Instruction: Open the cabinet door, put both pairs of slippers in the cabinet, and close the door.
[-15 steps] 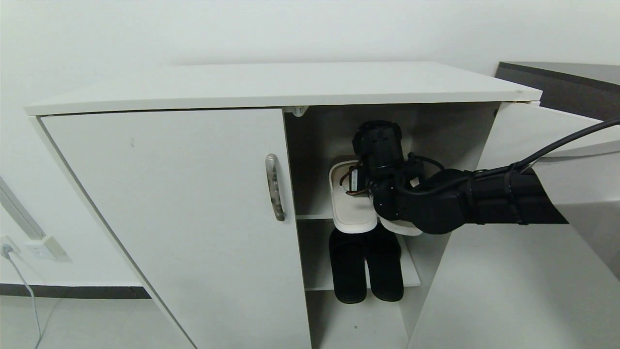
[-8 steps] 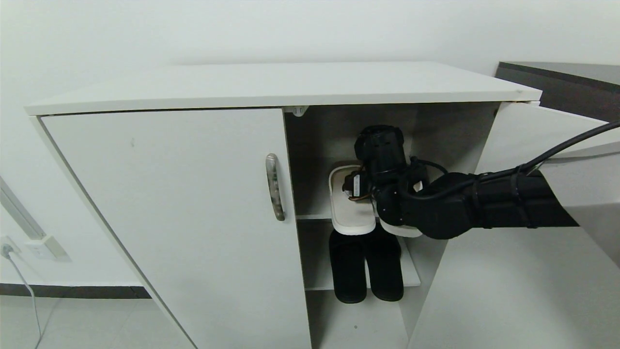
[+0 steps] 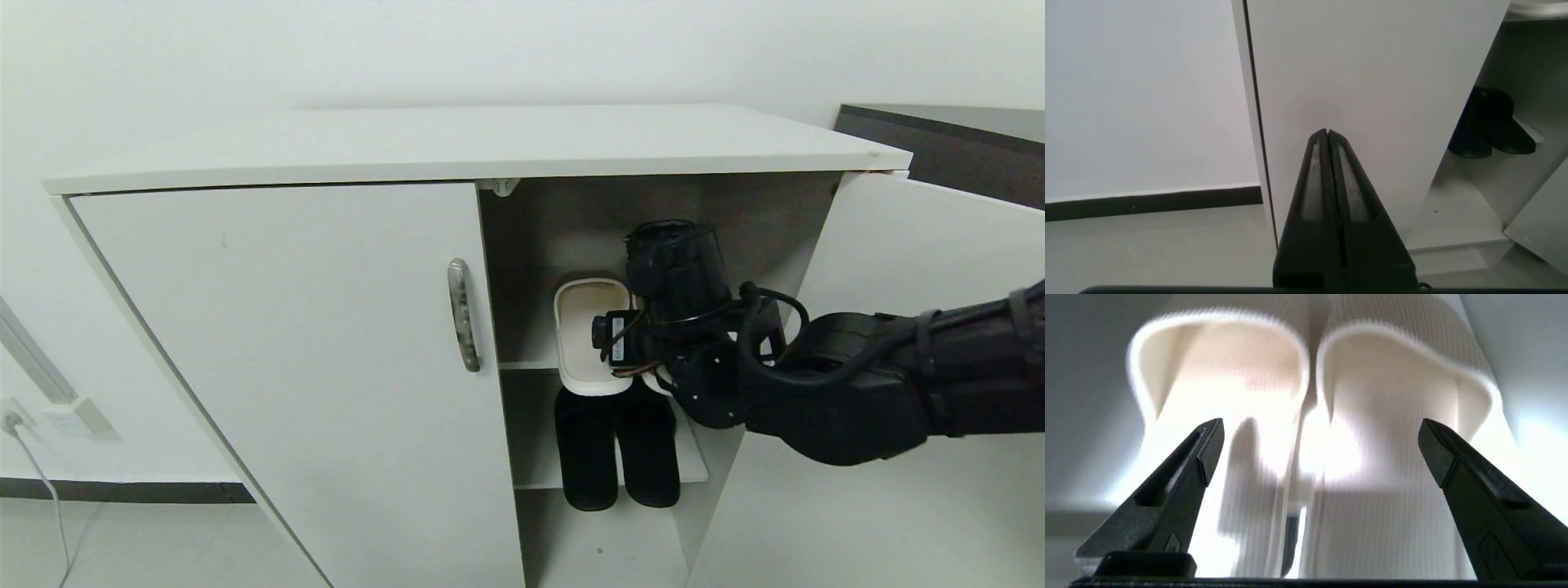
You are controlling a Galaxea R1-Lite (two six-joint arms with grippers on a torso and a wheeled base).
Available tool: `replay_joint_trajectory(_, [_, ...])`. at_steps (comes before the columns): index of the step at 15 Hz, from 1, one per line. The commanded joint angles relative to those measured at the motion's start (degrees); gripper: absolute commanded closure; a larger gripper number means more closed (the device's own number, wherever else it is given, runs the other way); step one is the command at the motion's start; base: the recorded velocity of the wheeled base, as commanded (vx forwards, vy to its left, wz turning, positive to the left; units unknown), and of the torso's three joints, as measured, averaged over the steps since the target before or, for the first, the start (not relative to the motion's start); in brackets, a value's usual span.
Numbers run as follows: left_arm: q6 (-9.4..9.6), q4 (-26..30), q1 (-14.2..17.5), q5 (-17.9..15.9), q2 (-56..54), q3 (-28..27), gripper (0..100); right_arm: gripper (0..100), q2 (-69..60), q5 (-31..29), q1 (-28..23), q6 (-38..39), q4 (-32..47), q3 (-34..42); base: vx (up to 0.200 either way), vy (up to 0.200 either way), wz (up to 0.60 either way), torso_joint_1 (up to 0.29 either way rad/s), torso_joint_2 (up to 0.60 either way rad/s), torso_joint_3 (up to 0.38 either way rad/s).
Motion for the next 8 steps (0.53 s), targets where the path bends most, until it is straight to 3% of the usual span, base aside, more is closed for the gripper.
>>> replay_joint_trajectory(1, [0.00, 0.02, 0.01, -0.02, 0.08, 0.01, 100, 0, -4.90, -0.09, 2.16, 0.17, -1.40, 4.68, 0.000, 0.000, 0.00, 0.000, 0.00, 0.000])
replay_joint_trajectory(3, [0.09, 0.02, 0.01, -0.02, -0.01, 0.01, 100, 0, -7.00, -0.17, 3.39, -0.10, -4.30, 8.20, 0.000, 0.000, 0.00, 0.000, 0.00, 0.000])
replay_joint_trajectory(4, [0.00, 0.02, 0.01, -0.02, 0.08, 0.01, 100, 100, -7.44, -0.17, 3.56, -0.10, -5.53, 9.60, 0.000, 0.000, 0.00, 0.000, 0.00, 0.000])
replay_joint_trajectory(8, [0.44, -0.07, 0.10, -0.02, -0.01, 0.10, 100, 100, -7.27, -0.17, 4.00, -1.50, -10.36, 12.06, 0.000, 0.000, 0.00, 0.000, 0.00, 0.000])
